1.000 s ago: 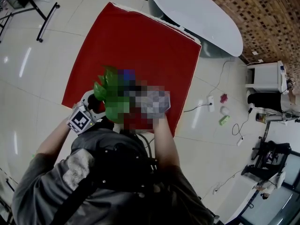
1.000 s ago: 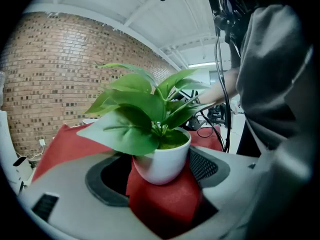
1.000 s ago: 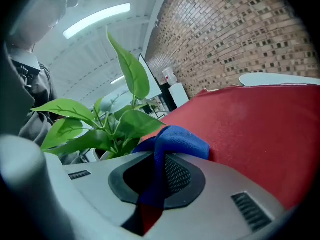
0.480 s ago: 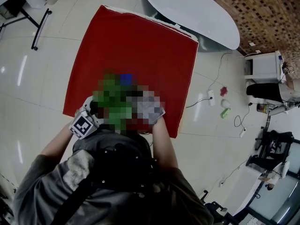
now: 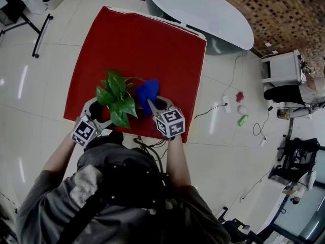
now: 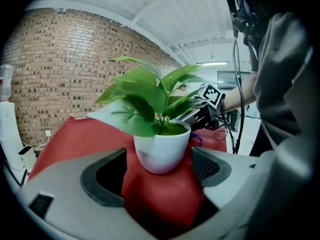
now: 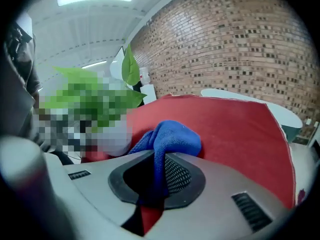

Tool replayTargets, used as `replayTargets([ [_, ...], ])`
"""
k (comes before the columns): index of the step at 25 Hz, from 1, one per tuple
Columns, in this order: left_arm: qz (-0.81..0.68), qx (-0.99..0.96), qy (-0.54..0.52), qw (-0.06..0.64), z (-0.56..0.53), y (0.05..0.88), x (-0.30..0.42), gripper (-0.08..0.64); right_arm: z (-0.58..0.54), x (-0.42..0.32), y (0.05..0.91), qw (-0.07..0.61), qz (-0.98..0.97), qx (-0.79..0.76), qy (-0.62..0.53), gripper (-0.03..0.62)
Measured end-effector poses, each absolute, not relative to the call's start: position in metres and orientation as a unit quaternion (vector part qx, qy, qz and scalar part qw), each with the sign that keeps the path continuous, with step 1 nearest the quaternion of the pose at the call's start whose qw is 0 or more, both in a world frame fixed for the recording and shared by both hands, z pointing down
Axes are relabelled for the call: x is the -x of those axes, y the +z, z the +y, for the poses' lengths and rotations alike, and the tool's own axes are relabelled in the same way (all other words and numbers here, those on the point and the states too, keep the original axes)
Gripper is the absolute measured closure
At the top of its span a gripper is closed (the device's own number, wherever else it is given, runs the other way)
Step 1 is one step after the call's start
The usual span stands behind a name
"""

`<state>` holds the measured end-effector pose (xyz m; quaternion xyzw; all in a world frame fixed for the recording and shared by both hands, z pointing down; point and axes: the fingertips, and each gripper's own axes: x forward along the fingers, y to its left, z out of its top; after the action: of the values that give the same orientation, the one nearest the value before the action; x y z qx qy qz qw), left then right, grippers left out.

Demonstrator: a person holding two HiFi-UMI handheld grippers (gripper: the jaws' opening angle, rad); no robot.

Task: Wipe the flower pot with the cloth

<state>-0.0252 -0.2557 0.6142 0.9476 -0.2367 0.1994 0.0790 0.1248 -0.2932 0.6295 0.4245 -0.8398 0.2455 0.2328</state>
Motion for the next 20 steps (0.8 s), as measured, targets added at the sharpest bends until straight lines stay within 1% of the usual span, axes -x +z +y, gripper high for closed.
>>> replayTargets([
  [4,-0.275,-0.934,0.208,0.094,-0.231,0.61,0.042,0.137,-0.254,-0.158,0.613,0.212,-0.823,-0.468,0.241,0.534],
  [7,-0.31,-0.925,0.195,0.104,-0.198,0.597,0.045,0.138,-0.212,-0.187,0.591,0.181,-0.817,-0.497,0.231,0.534],
  [10,-0.356,-0.916,0.149,0.107,-0.166,0.563,0.042,0.152,-0.169,-0.215,0.55,0.129,-0.817,-0.522,0.207,0.534],
  [13,-0.398,-0.907,0.079,0.11,-0.139,0.507,0.035,0.172,-0.131,-0.234,0.492,0.08,-0.82,-0.544,0.158,0.534],
  [15,-0.41,-0.907,0.041,0.091,-0.114,0.466,0.022,0.172,-0.099,-0.245,0.454,0.053,-0.823,-0.552,0.124,0.534],
  [16,-0.412,-0.908,0.025,0.074,-0.1,0.446,0.014,0.21,-0.081,-0.251,0.437,0.041,-0.823,-0.555,0.11,0.534],
  [17,-0.413,-0.909,0.013,0.06,-0.084,0.428,0.006,0.283,-0.062,-0.255,0.421,0.03,-0.823,-0.558,0.1,0.534],
  [18,-0.411,-0.911,0.002,0.048,-0.069,0.41,-0.001,0.304,-0.045,-0.259,0.407,0.019,-0.823,-0.56,0.092,0.534],
  [20,-0.401,-0.915,-0.021,0.026,-0.041,0.373,-0.014,0.304,-0.016,-0.261,0.38,-0.002,-0.823,-0.562,0.08,0.534],
])
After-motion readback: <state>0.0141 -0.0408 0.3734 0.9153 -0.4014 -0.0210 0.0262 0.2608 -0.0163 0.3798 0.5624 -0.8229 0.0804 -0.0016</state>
